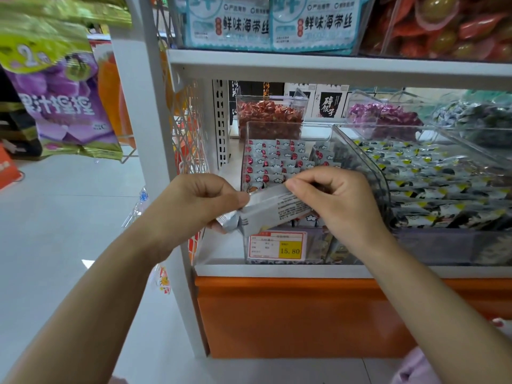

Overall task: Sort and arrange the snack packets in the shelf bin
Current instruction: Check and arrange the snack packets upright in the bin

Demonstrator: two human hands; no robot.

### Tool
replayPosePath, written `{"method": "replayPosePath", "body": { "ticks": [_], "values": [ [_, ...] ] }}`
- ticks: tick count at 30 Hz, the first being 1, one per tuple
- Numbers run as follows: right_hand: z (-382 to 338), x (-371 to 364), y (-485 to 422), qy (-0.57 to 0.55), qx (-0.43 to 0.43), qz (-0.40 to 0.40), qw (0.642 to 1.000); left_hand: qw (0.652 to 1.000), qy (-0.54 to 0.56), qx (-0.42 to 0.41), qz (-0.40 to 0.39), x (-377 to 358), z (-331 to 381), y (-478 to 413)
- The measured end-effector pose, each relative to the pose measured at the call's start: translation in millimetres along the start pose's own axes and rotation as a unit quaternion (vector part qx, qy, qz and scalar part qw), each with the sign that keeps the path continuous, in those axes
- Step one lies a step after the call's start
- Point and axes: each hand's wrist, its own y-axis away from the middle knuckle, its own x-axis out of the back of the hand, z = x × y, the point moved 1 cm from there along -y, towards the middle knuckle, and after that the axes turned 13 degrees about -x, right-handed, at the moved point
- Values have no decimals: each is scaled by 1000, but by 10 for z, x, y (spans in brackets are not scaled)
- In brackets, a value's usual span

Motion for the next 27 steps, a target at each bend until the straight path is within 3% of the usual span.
{"method": "replayPosePath", "body": {
  "ticks": [8,13,18,27],
  "values": [
    [22,-5,-2,0,-11,52,999,1000,-22,-21,4,-56,-10,13],
    [37,145,-82,-24,-113,-75,990,997,-40,-54,24,-33,-24,3],
    [50,263,-146,-43,-143,-141,979,996,-63,-64,19,-88,-33,-1],
    [102,204,-181,-138,-182,-139,964,996,-38,-62,45,-97,-70,-21]
  ]
}}
